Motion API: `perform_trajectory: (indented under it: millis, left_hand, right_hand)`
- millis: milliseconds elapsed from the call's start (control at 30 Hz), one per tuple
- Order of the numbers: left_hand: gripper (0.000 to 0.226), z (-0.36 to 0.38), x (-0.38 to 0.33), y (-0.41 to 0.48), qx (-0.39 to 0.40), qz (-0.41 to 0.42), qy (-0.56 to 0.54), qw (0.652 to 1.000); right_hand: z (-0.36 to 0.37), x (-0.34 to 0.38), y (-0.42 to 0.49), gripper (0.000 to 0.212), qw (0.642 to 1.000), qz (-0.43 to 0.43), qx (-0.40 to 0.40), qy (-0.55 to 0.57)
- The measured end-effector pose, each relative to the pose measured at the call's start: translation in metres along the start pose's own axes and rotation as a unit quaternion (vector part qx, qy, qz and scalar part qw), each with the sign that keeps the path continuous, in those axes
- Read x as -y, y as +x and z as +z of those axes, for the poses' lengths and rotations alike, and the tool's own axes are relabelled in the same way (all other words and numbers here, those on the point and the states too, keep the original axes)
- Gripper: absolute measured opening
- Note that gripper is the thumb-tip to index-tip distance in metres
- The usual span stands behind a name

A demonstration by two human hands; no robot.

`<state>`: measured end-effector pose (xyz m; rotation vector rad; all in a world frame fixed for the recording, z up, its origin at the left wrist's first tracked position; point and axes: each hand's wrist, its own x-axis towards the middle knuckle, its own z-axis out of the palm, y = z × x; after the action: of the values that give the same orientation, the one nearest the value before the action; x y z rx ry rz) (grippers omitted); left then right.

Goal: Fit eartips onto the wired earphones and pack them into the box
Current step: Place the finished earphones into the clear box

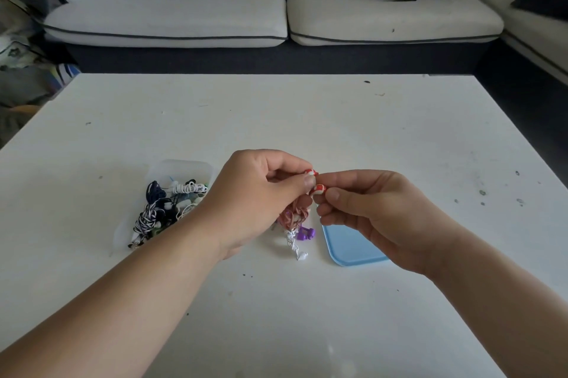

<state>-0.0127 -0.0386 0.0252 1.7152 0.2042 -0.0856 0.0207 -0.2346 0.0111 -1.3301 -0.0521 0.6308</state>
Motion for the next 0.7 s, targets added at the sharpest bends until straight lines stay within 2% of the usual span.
perform_trajectory:
  millis: [433, 700]
  left_hand:
    - [0.01, 0.018, 0.003, 0.004, 0.007, 0.011, 0.003, 1.0]
    - [0.009, 0.033, 0.004, 0.009, -0.036, -0.007, -0.012, 0.999]
  right_hand:
    - [-0.005, -0.005, 0.002, 0.017, 0.999, 0.011, -0.039, 0.014]
    - [-0.004, -0.005, 0.0, 0.016, 0.998, 0.013, -0.055, 0.026]
